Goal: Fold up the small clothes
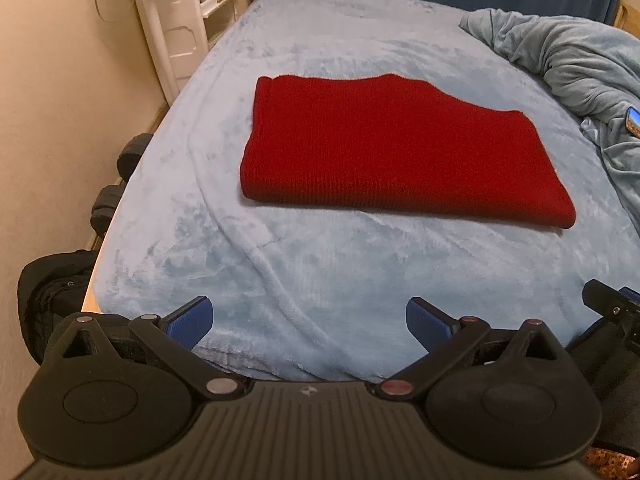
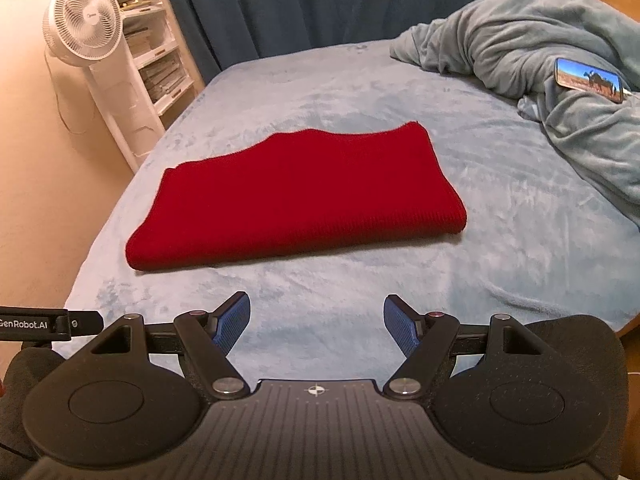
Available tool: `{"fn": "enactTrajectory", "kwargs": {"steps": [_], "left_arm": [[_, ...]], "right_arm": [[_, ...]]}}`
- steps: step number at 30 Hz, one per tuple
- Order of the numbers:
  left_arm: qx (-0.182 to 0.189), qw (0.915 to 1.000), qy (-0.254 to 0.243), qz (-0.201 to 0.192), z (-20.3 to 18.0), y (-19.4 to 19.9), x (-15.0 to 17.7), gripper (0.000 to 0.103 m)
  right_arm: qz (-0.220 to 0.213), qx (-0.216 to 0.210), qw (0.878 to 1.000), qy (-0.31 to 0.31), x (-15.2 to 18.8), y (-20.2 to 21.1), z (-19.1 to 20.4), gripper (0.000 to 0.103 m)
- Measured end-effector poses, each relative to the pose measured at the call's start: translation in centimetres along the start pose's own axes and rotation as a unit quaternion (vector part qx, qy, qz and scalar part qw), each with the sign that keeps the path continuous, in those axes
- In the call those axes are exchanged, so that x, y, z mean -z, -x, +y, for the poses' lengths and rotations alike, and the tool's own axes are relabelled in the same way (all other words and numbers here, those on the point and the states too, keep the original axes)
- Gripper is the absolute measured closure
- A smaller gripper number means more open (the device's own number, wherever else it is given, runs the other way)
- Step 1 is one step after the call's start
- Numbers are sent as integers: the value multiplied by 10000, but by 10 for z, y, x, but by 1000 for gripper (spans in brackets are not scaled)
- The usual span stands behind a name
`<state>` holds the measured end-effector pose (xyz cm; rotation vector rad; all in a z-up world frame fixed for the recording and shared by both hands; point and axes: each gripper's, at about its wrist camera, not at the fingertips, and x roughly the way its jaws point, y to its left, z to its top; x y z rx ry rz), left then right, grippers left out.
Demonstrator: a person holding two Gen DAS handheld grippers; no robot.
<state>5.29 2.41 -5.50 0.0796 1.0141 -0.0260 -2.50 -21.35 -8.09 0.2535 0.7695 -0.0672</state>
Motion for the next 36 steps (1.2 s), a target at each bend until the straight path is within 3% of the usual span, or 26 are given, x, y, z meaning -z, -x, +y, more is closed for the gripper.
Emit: {"fn": "enactTrajectory", "kwargs": {"steps": [7,9,11,14,19,22,25,26,27,30,36], "left_arm": [[-126,9998,-4,185,0,-28,-13,0],[-214,9996,-26,175,4,-41,-23,0],[-394,9992,55,71,13,-54,-35,0],[-658,9973,310,-100,36,-79,-57,0],[-781,9930,829,-316,72,-119,-88,0],[-692,9907,1126,-328,88,-140,-98,0],[-665,9899,1240,-197,96,-163,-103,0],[-751,9898,1203,-110,97,-172,-103,0],[-824,9898,1160,-45,97,-180,-103,0],[-781,9888,1273,-31,102,-193,-97,0],[-367,9843,1706,-266,121,-189,-87,0]], "right_arm": [[142,104,9995,-279,-9,-31,-13,26],[75,-235,9964,-817,-16,-43,-29,23],[92,-514,9859,-1589,-27,-63,-52,18],[102,-420,9633,-2651,-39,-100,-89,17],[54,-200,9123,-4090,-42,-165,-145,17],[8,-122,8843,-4667,-42,-195,-168,17],[8,-455,8665,-4971,-41,-221,-181,19],[35,-642,8717,-4859,-43,-228,-182,40],[83,-668,8844,-4619,-45,-233,-180,75],[-6,-513,9115,-4082,-54,-228,-170,84],[378,470,9392,-3379,-79,-235,-140,85]]}}
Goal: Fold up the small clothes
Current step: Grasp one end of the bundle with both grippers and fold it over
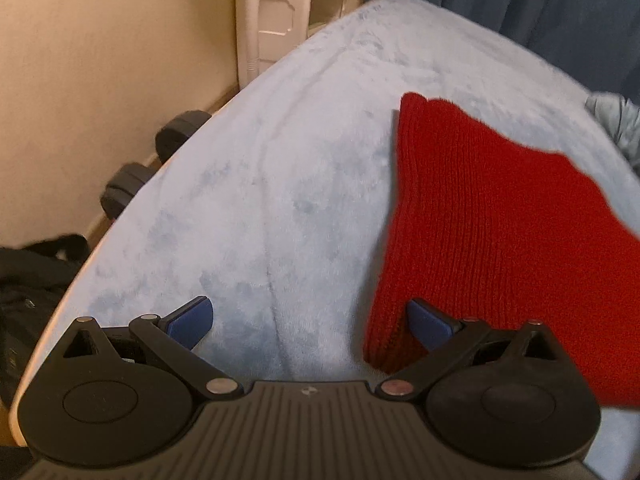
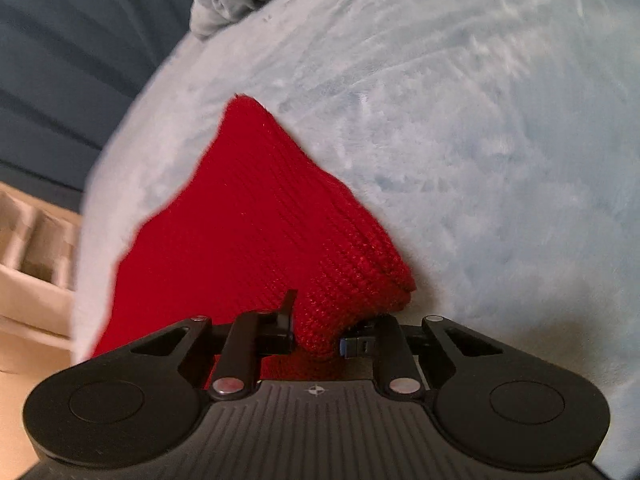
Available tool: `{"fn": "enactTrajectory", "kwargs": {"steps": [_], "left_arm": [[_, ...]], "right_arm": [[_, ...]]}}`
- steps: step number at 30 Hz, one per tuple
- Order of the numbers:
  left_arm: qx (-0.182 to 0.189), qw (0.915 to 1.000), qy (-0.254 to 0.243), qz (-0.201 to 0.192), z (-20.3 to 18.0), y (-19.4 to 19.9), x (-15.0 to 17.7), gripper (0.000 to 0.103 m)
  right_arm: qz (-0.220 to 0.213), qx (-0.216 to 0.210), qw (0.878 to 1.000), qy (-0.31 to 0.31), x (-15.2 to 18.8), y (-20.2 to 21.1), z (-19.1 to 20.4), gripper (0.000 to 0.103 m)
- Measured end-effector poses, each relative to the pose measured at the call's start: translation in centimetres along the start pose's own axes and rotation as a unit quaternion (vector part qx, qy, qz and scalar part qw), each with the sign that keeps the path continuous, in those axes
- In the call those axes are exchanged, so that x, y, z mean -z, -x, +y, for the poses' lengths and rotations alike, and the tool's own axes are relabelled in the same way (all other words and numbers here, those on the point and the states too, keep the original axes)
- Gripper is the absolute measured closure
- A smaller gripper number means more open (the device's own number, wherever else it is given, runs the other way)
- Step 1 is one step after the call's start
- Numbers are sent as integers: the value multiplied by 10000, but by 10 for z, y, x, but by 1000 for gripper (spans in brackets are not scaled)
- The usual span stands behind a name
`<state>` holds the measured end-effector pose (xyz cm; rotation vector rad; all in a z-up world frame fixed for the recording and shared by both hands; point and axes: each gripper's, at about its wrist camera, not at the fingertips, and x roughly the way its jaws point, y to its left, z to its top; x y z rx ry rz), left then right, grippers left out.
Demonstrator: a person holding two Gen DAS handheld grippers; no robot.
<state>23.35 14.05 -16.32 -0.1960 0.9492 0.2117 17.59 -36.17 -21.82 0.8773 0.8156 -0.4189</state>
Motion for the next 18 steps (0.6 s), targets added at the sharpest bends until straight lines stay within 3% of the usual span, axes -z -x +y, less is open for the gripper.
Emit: {"fn": "enactTrajectory", "kwargs": {"steps": [3,5,6,9,11,12,14,15,16,18], "left_arm": [[216,9988,382,205,11,2,-1,0],[295,9982,441,297,13,3,-2,0],[332,9981,426,294,14,3,-2,0],[485,9970,471,382,19,0,-4,0],[595,9950,649,462,29,-1,-7,0],[574,9943,777,455,35,0,-9,0],[484,9926,1059,351,54,3,-16,0],[430,9911,1224,293,64,4,-18,0],[371,9890,1412,251,75,5,-19,0],[339,9857,1619,325,86,2,-20,0]], "right_arm": [[-187,734,9937,828,-1,10,42,87],[-738,982,9744,1882,8,26,94,87],[-1106,936,9555,2571,19,36,126,87],[-1886,525,8747,4434,78,59,218,88],[-2112,124,8007,5605,140,64,263,88],[-2097,-109,7531,6235,178,62,279,88],[-1824,-426,6775,7113,243,50,287,87],[-1523,-498,6465,7459,272,39,285,87],[-1127,-521,6244,7712,300,26,280,87],[-563,-523,6006,7959,336,3,265,85]]}}
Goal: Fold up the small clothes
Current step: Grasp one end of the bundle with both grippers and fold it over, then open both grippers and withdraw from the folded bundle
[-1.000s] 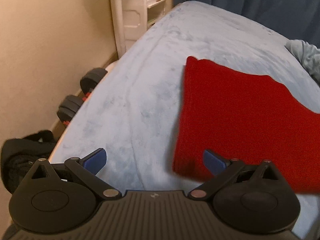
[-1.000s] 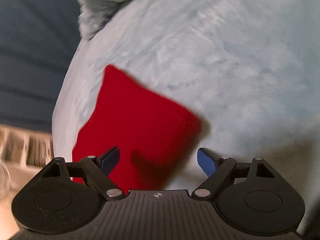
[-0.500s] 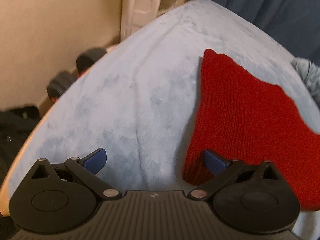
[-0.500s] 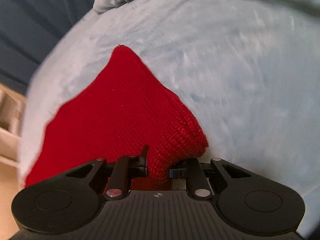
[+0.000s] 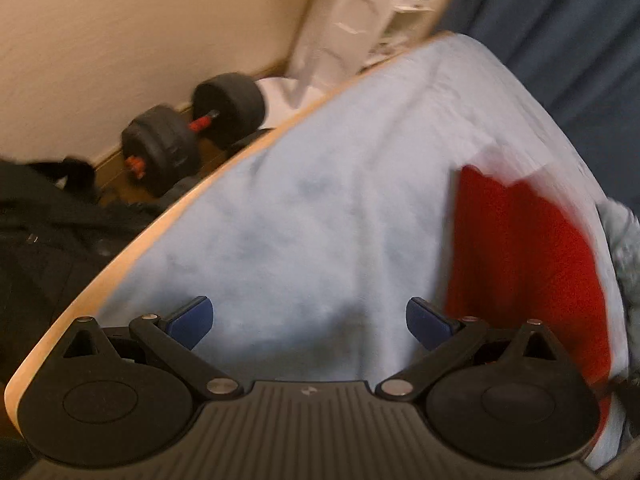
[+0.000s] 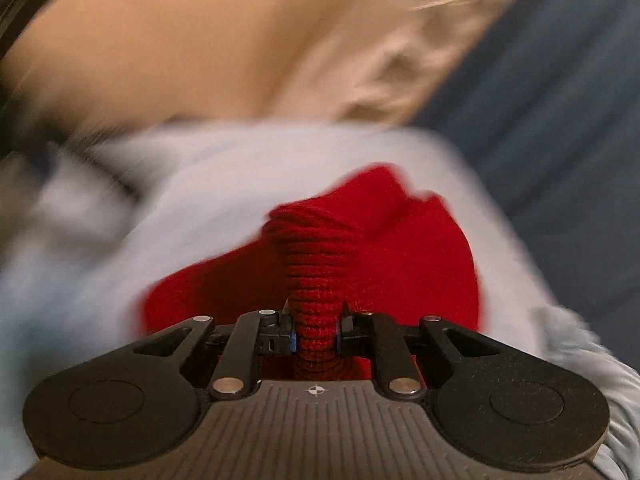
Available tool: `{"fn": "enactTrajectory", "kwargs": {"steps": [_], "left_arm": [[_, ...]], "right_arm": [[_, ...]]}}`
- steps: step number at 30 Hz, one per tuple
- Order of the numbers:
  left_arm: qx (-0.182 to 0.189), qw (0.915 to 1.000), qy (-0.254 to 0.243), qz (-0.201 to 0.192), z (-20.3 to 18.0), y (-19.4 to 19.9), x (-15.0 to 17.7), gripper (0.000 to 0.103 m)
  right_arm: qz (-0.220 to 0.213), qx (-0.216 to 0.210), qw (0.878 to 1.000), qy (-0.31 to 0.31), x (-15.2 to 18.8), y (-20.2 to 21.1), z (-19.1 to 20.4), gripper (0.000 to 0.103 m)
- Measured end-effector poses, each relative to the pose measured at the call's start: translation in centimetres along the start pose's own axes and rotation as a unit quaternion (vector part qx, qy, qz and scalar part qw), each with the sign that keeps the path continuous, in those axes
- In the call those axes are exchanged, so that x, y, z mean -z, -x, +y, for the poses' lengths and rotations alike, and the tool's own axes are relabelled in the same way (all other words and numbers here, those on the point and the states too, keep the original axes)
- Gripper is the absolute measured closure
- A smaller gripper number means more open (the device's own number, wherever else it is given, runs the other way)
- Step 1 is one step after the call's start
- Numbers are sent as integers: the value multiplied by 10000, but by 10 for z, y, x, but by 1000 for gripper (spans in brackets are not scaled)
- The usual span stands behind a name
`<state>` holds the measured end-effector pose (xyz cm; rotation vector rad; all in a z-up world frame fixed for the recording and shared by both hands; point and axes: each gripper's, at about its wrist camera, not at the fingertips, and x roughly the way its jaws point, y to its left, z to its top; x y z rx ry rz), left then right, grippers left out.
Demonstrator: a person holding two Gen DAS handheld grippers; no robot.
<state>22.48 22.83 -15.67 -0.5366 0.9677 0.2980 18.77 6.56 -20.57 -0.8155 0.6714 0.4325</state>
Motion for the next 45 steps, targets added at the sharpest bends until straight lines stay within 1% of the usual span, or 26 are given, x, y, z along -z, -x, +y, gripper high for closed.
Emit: {"fn": "enactTrajectory", "kwargs": {"steps": [2,3,5,8,10,11,12,14,16,18,19,20,22,24,25,27,28,29,31,32,34,37,40,43,44,45], "left_arm": [[63,9998,51,178,2,-5,0,0],[106,9997,19,222,-1,-7,0,0],[220,9994,-138,237,-7,-8,1,0],[377,9987,-270,222,-14,-7,4,0],[473,9983,-276,202,-16,-6,5,0],[524,9982,-248,167,-16,-5,5,0],[589,9980,-216,116,-15,-3,5,0],[787,9967,-206,-6,-16,3,4,0],[1048,9938,-354,-108,-23,10,5,0],[1241,9898,-667,-217,-35,16,10,0],[1275,9876,-872,-282,-43,19,13,0],[1265,9851,-1111,-362,-51,22,17,0],[1147,9787,-1610,-549,-67,26,27,0],[927,9732,-1979,-712,-80,27,37,0],[780,9710,-2124,-770,-84,26,41,0],[525,9716,-2201,-694,-86,19,44,0],[428,9730,-2184,-611,-85,14,44,0],[372,9748,-2141,-500,-81,10,44,0],[408,9787,-1996,-265,-74,2,42,0],[431,9795,-1955,-207,-72,1,42,0],[446,9807,-1899,-162,-70,3,43,0],[325,9818,-1865,-129,-70,20,43,0],[164,9808,-1937,-168,-76,49,49,0],[-37,9784,-2064,-82,-73,80,70,0],[-70,9785,-2061,-17,-71,89,77,0],[-44,9793,-2021,55,-67,98,84,0]], "right_arm": [[-45,412,9990,183,7,-8,18,84],[-57,403,9992,19,7,-8,16,83],[-118,213,9989,-390,6,-4,1,83],[-296,63,9984,-480,6,5,-8,82],[-440,-226,9973,-536,7,12,-6,72],[-449,-471,9963,-568,7,16,-3,54],[-477,-748,9944,-573,10,20,1,43],[-656,-833,9934,-435,14,30,8,37],[-790,-882,9922,-394,22,42,6,37],[-897,-1243,9852,-773,26,58,-10,42],[-895,-1342,9818,-1007,30,66,-21,43],[-885,-1240,9817,-1144,30,73,-25,43],[-817,-863,9826,-1427,37,83,-44,43],[-776,-555,9770,-1907,45,89,-67,43],[-742,-300,9719,-2215,50,88,-79,43],[-573,100,9641,-2591,59,82,-93,43],[-391,235,9610,-2727,63,74,-98,43],[-193,229,9591,-2816,68,63,-99,43],[253,-17,9582,-2849,85,43,-93,43],[356,-33,9599,-2779,95,38,-87,43],[269,81,9699,-2421,99,45,-77,43],[393,-53,9691,-2436,98,66,-78,42],[287,-136,9612,-2740,98,99,-85,42],[163,-31,9471,-3204,100,137,-91,32],[160,-34,9424,-3340,101,144,-92,28],[205,-31,9374,-3476,104,153,-93,27]]}}
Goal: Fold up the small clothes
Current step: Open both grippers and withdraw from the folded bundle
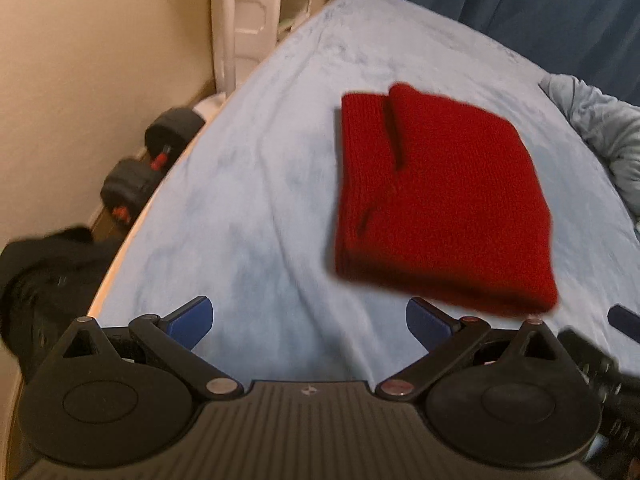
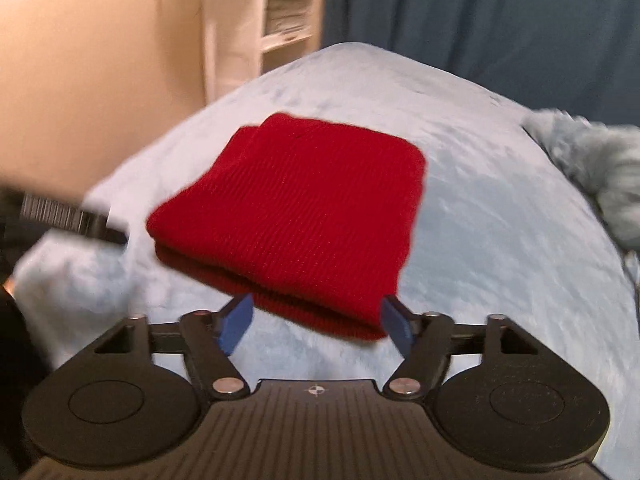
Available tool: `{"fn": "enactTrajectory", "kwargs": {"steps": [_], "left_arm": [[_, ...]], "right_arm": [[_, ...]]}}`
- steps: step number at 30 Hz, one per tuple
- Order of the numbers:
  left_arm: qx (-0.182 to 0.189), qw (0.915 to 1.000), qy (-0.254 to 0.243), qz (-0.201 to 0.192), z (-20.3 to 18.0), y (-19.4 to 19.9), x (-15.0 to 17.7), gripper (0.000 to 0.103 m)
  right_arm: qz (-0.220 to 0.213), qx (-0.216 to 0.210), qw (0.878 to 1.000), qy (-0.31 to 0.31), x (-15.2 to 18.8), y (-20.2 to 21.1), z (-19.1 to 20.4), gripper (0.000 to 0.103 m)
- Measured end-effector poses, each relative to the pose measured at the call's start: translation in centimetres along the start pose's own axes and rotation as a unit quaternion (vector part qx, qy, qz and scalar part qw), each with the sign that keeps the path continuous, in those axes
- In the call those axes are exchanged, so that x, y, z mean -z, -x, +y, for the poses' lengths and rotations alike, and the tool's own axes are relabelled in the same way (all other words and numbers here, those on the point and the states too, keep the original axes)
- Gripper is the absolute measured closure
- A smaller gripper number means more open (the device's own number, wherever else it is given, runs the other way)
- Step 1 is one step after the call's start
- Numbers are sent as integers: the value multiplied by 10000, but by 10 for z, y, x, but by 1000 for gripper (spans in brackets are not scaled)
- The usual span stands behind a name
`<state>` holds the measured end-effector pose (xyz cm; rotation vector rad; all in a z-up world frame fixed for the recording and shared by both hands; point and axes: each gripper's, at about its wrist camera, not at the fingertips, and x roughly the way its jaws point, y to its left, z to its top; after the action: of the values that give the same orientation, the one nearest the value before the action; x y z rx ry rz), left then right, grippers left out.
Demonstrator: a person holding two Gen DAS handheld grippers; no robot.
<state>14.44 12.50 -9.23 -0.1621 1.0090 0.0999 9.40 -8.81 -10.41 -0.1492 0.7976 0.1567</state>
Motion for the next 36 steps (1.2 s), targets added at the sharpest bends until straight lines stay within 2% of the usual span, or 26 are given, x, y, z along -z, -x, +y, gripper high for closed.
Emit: {"fn": "enactTrajectory", "kwargs": {"steps": [3,8,16,20,36], "left_arm": [[106,9999,51,58,0,25,19,0],[-59,9992,-306,-246,-11,69,42,0],[-134,9957,-673,-628,-30,117,67,0],[-141,9949,-741,-671,-35,124,73,0],[-181,9948,-794,-605,-36,126,75,0]], "right_arm": [[44,106,9997,-205,15,28,-5,27],[-306,131,9991,-248,39,68,-4,24],[-796,-173,9942,-701,61,114,-9,24],[-969,-269,9923,-728,64,126,-10,23],[-852,-361,9925,-797,66,125,-9,23]]}}
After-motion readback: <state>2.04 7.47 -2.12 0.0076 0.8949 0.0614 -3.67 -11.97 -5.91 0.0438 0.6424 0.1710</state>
